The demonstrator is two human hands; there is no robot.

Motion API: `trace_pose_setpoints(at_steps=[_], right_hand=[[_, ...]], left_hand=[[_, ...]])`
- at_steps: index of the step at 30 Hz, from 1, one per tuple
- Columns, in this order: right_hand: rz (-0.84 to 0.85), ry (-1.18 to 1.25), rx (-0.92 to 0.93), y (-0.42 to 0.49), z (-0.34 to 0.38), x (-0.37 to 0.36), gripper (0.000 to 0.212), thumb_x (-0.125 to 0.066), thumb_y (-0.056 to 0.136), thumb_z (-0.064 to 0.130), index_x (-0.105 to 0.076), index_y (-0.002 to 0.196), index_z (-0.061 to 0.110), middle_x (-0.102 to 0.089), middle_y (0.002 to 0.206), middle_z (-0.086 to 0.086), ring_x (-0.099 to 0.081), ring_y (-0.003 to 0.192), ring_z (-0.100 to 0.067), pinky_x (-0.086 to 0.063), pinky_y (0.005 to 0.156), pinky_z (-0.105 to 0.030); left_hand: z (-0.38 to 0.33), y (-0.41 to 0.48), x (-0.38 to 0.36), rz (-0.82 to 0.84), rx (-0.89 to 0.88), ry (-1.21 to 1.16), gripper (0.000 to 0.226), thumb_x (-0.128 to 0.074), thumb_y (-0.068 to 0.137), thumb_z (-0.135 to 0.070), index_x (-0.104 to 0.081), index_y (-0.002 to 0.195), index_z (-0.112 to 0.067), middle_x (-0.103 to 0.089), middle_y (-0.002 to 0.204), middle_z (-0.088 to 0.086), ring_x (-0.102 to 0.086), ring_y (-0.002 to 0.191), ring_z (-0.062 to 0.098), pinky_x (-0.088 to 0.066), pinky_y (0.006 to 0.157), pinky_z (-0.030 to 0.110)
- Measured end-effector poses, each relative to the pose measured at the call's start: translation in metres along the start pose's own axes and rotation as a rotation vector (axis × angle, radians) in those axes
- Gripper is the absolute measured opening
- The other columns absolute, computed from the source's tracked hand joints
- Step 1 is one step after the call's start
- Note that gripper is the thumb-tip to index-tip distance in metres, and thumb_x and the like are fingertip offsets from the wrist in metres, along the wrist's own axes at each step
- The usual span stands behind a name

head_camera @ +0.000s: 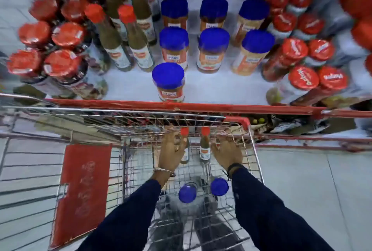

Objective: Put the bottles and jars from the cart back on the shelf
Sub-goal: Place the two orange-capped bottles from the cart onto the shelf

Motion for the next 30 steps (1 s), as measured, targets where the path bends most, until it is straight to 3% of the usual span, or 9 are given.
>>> trace_pose_setpoints(at_steps=[3,5,7,9,12,14,19,25,30], right_hand=[[0.015,0.144,-0.039,0.027,-0.003,-0.023,0.039,-0.047,0.089,0.043,-0.057,0.114,0.014,-0.069,0.101,-0.018,-0.065,0.095,-0.035,-0.053,0.080,-0.040],[0.054,0.238,-0.072,0.044,-0.002,-0.043,0.042,-0.054,0.083,0.049,-0.058,0.107,0.015,-0.069,0.095,-0.013,-0.066,0.087,-0.031,-0.054,0.076,-0.039],[0.063,0.327,-0.114,0.057,0.000,-0.057,0.040,-0.060,0.079,0.049,-0.061,0.101,0.016,-0.067,0.088,-0.006,-0.063,0.081,-0.026,-0.050,0.072,-0.033],[0.021,0.379,-0.158,0.067,0.001,-0.065,0.034,-0.064,0.079,0.045,-0.061,0.096,0.016,-0.065,0.087,-0.003,-0.060,0.081,-0.024,-0.047,0.074,-0.031],[-0.104,0.378,-0.171,0.073,0.000,-0.071,0.031,-0.063,0.082,0.041,-0.058,0.100,0.017,-0.064,0.103,-0.006,-0.062,0.094,-0.027,-0.044,0.074,-0.031],[-0.188,0.402,-0.153,0.074,-0.004,-0.073,0.031,-0.064,0.082,0.038,-0.057,0.104,0.018,-0.057,0.114,-0.005,-0.059,0.097,-0.026,-0.039,0.071,-0.028],[-0.206,0.579,-0.141,0.074,-0.024,-0.076,0.023,-0.068,0.081,0.025,-0.061,0.100,0.015,-0.067,0.101,-0.002,-0.063,0.087,-0.021,-0.050,0.072,-0.032],[-0.100,0.667,-0.046,0.052,-0.027,-0.066,0.026,-0.077,0.072,0.014,-0.065,0.095,0.016,-0.068,0.091,0.000,-0.060,0.089,-0.018,-0.048,0.089,-0.033],[-0.100,0.648,0.077,0.008,-0.004,-0.041,0.035,-0.078,0.071,0.012,-0.064,0.103,0.016,-0.064,0.089,0.004,-0.060,0.089,-0.016,-0.049,0.088,-0.031]], left_hand=[[0.016,0.013,-0.017,0.012,0.153,-0.118,0.043,-0.067,0.082,-0.015,-0.046,0.118,-0.010,-0.049,0.115,0.000,-0.048,0.102,0.012,-0.035,0.087,0.018],[0.026,0.021,-0.034,0.066,0.256,-0.183,0.028,-0.070,0.079,-0.008,-0.050,0.098,-0.015,-0.054,0.089,-0.004,-0.051,0.078,0.004,-0.037,0.076,0.016],[0.035,0.033,-0.046,0.065,0.244,-0.189,0.021,-0.071,0.075,-0.001,-0.052,0.080,-0.007,-0.056,0.069,0.010,-0.051,0.059,0.005,-0.044,0.060,0.020],[0.049,0.042,-0.049,0.001,0.270,-0.195,0.025,-0.071,0.073,0.001,-0.049,0.084,0.000,-0.056,0.073,0.017,-0.055,0.059,0.005,-0.050,0.059,0.020],[0.069,0.046,-0.053,-0.096,0.292,-0.149,0.033,-0.069,0.073,-0.008,-0.047,0.085,-0.029,-0.061,0.090,0.019,-0.063,0.076,0.023,-0.055,0.071,0.044],[0.074,0.048,-0.057,-0.112,0.292,-0.133,0.039,-0.067,0.075,-0.007,-0.043,0.080,-0.037,-0.062,0.088,0.017,-0.063,0.077,0.027,-0.056,0.072,0.048],[0.064,0.052,-0.053,-0.101,0.203,-0.026,0.020,-0.066,0.078,-0.009,-0.053,0.093,-0.010,-0.063,0.083,0.009,-0.058,0.072,0.022,-0.044,0.064,0.031],[0.065,0.032,-0.038,-0.054,0.138,0.014,0.024,-0.074,0.073,-0.014,-0.060,0.092,-0.010,-0.065,0.080,0.003,-0.062,0.072,0.021,-0.052,0.066,0.030],[0.041,-0.001,0.005,-0.106,0.065,-0.053,0.031,-0.076,0.072,-0.013,-0.062,0.098,-0.005,-0.063,0.082,-0.001,-0.057,0.070,0.008,-0.039,0.061,-0.002]])
Point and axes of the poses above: each hand's wrist, its own y-axis towards the middle knuckle, its own x-axis out of the back of the hand, z = x × y, the point moved 7 cm from there along y, towards the middle knuckle
